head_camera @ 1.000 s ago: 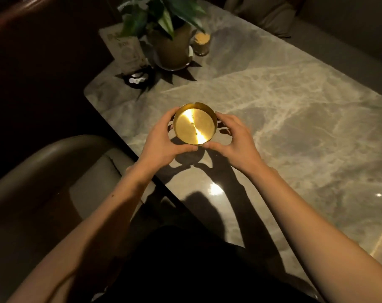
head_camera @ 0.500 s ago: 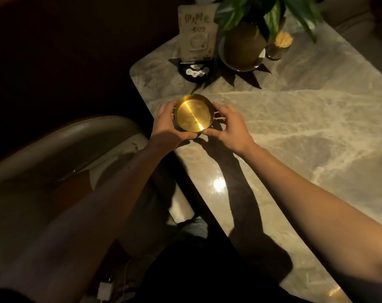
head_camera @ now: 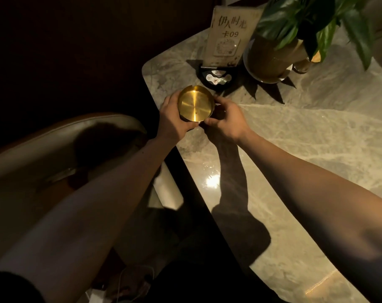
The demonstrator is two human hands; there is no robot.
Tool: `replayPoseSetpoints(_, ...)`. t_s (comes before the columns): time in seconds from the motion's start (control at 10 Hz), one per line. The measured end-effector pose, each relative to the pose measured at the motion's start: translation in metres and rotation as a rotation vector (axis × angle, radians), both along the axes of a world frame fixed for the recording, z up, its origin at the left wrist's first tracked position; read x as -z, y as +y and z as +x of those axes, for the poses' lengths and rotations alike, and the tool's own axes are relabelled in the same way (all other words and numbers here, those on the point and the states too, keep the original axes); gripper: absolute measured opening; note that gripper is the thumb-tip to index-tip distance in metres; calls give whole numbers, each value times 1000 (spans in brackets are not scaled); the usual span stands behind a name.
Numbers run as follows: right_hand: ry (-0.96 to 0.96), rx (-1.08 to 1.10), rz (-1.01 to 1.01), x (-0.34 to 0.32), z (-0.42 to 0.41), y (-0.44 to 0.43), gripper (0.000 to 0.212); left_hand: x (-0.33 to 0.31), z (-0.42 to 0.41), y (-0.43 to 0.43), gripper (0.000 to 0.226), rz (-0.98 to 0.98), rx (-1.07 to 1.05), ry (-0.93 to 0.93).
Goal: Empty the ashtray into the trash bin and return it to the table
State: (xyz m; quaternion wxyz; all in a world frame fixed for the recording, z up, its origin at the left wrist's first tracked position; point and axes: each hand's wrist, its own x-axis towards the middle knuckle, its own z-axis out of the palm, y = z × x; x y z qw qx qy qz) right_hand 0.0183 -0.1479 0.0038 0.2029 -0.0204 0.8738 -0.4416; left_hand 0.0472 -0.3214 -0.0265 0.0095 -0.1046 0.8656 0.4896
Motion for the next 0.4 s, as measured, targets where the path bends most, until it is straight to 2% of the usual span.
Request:
replayPoseSetpoints(0.2,-7,-21,24,9,-1,-4,64,10,-2,3,104,2,-19,-48)
replayPoseSetpoints(0.4,-53,15,-97,3,8,2,60,6,9,11,98,2,-44,80)
